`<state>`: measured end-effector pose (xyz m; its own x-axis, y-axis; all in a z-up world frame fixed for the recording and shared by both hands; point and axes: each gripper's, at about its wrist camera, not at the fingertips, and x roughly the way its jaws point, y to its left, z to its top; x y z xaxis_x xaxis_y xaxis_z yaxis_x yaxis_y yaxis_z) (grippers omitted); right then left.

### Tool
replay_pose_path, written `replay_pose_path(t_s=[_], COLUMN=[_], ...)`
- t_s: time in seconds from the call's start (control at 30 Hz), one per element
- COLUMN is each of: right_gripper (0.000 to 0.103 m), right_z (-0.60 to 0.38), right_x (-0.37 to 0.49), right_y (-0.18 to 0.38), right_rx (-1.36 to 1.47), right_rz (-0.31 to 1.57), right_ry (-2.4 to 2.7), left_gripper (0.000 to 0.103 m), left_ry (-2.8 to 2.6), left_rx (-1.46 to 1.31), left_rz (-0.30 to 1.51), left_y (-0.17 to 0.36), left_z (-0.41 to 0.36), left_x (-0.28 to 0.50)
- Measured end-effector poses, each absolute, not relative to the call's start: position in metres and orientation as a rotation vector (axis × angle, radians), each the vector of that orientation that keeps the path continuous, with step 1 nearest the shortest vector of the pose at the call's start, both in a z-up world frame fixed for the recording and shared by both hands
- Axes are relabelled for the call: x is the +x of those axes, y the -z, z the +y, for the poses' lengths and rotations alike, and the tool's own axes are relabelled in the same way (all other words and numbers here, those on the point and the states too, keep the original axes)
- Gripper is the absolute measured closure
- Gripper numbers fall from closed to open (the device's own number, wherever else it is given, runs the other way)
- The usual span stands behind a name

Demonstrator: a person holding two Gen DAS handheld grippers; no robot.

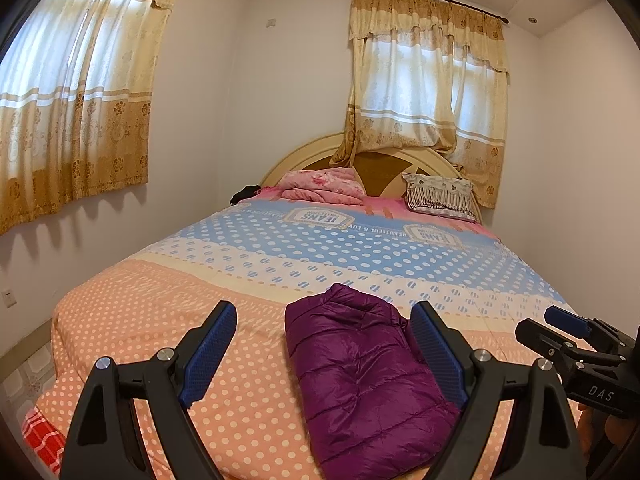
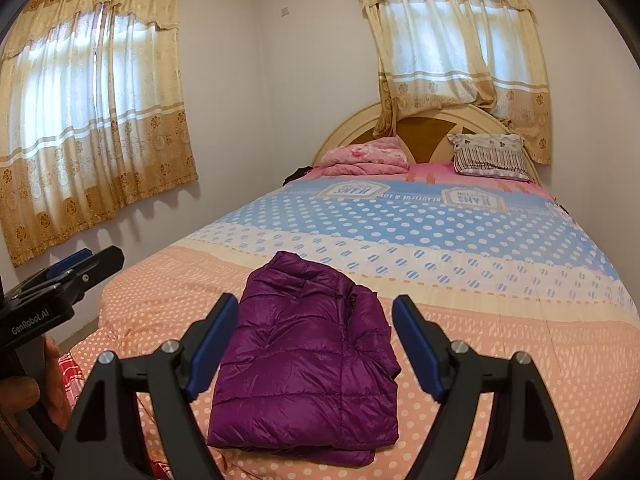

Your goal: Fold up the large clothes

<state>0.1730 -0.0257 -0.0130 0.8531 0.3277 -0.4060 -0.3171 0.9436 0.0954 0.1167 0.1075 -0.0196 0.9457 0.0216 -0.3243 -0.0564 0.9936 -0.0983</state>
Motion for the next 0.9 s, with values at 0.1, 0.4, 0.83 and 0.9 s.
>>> replay_pose_path(t_s=[0.1,0.4,0.83,0.9], right_gripper=[0.021,0.021,0.021,0.021], right_z=[-0.0261,-0.0283,-0.0286,-0.0286], right_x=[0.173,0.173,0.1727,0.1727], right_y=[0.0136,0.0165,0.0201,0.0198], right_rx=[0.025,0.033,0.038,0.037], right_rz=[0.433,0.438,0.447,0.447], right_ry=[-0.34,-0.342,-0.344,-0.345], left_gripper=[0.014,0.014,0.014,0.014], left_ry=[-0.04,-0.044,-0.052,-0.053], left_rx=[-0.106,-0.102,-0.102,-0.102], left_rz=[0.328,0.333,0.338,0.34], left_y=[0.0197,0.0231,0.0263,0.0262], left_z=[0.108,0.1076,0.1107,0.111], left_x=[0.1169,0.1188,0.1201,0.1204])
